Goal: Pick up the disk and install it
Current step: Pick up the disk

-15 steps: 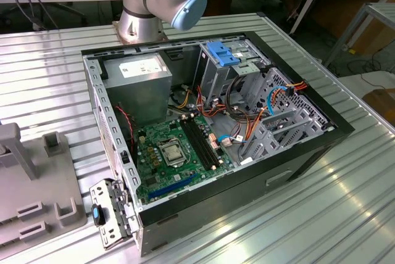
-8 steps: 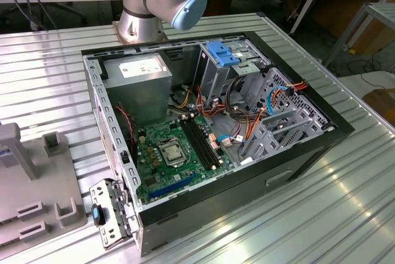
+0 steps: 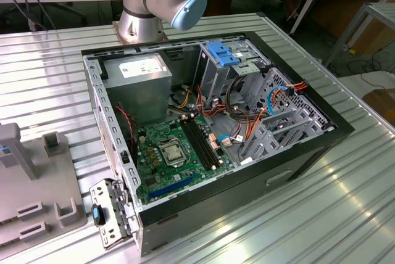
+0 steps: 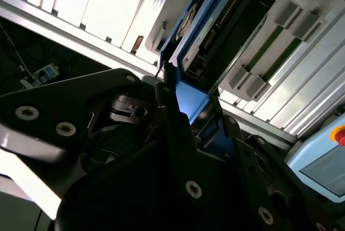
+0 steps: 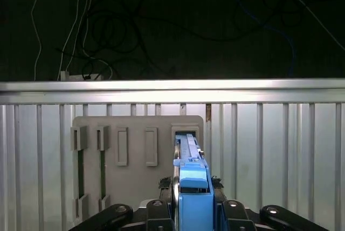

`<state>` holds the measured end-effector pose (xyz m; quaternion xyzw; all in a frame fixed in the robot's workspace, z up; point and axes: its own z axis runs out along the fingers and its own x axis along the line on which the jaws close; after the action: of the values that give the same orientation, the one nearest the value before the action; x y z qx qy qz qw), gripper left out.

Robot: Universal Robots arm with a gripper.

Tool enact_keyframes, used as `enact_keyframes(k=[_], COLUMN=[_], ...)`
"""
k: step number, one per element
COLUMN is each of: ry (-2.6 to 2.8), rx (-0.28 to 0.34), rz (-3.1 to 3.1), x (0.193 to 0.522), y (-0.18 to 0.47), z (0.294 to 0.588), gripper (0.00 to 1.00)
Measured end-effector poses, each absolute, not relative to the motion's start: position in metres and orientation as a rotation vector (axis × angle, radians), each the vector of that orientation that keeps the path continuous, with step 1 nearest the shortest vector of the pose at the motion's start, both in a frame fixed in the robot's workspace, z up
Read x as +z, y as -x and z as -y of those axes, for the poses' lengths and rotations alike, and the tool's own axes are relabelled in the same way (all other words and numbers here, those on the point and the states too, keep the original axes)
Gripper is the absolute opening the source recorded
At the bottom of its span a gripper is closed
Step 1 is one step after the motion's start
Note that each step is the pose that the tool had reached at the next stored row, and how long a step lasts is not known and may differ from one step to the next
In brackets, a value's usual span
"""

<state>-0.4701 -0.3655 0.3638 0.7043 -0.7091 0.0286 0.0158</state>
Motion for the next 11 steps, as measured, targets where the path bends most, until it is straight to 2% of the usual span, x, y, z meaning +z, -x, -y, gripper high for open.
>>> enact_keyframes(k=[11], ry=[-2.191], rx=[0.089], rz=[2.206], x=[0.399], y=[0.470], z=[0.365], gripper=[0.37])
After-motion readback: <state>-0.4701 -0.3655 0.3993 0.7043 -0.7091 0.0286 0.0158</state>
